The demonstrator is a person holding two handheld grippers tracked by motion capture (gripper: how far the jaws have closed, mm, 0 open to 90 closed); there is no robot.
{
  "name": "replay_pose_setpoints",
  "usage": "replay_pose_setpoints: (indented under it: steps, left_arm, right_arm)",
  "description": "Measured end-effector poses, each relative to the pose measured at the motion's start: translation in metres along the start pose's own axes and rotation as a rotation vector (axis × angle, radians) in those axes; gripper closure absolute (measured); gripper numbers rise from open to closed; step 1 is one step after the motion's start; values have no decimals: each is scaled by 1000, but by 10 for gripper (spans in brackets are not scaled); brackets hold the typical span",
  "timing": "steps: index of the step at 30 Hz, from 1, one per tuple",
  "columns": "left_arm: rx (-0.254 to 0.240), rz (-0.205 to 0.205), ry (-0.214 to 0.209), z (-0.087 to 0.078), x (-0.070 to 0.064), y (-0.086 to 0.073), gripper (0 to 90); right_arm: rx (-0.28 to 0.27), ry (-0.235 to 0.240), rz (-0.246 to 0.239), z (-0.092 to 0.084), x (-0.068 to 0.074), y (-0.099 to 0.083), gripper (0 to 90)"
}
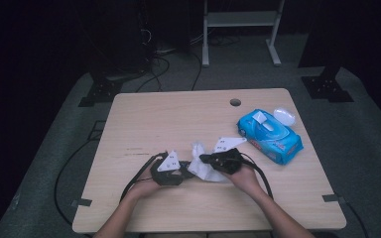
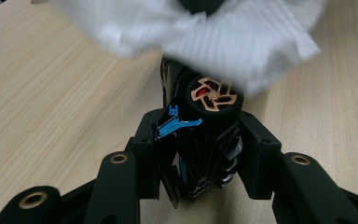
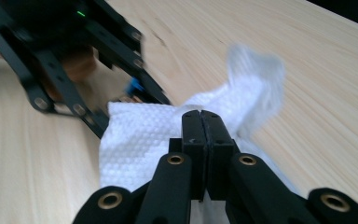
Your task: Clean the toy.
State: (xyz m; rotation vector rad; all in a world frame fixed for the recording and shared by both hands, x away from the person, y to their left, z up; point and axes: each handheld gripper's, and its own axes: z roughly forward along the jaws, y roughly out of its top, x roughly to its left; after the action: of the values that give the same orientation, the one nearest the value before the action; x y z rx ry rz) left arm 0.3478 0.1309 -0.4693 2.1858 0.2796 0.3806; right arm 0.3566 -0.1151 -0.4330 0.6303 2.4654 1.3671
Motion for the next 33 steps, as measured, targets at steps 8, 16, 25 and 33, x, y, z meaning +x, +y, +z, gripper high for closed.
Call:
replay_pose_setpoints:
  steps: [8,16,25,33]
  left_arm:
    - [0,-6,0,1,0,0,565]
    - [-1,-10,-6,1,1,-1,564]
    - [2,-6,-7,0,1,-1,562]
    - [2,-9,-3,1,1,0,561]
  right_arm:
    - [8,-66,36,-24,-19,-14,885]
    - [-34,22,19,-11,1,4,884]
    - [-6,8,-51,6,11,9,666]
    - [-38,83,66,15,-3,3,756]
